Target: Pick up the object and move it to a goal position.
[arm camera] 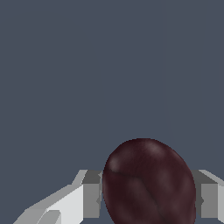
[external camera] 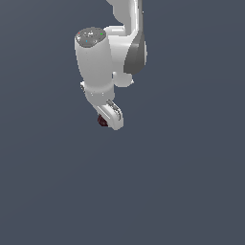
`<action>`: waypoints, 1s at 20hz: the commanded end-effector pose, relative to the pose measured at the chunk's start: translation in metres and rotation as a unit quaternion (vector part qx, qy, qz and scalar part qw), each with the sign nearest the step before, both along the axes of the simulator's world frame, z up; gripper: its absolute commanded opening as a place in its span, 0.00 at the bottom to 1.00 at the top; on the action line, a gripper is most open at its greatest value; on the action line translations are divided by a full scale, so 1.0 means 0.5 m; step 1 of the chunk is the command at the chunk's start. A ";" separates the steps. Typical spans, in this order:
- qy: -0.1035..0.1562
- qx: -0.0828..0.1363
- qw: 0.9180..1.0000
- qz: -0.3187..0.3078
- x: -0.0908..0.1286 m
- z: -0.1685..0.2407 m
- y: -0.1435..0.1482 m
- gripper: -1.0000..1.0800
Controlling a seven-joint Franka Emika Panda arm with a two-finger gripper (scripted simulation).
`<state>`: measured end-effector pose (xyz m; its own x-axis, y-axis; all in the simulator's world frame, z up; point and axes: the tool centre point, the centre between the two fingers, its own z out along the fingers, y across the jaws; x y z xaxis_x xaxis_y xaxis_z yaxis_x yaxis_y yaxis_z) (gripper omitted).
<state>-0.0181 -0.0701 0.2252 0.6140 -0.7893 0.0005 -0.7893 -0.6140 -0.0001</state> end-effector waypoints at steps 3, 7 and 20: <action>0.000 0.000 1.000 0.000 0.022 0.089 -0.045 0.00; 0.000 0.000 1.000 0.000 0.043 0.161 -0.080 0.00; 0.000 0.000 1.000 0.001 0.094 0.326 -0.162 0.00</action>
<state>0.0268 -0.1479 0.3805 0.6154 -0.7882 0.0005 -0.7882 -0.6154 0.0004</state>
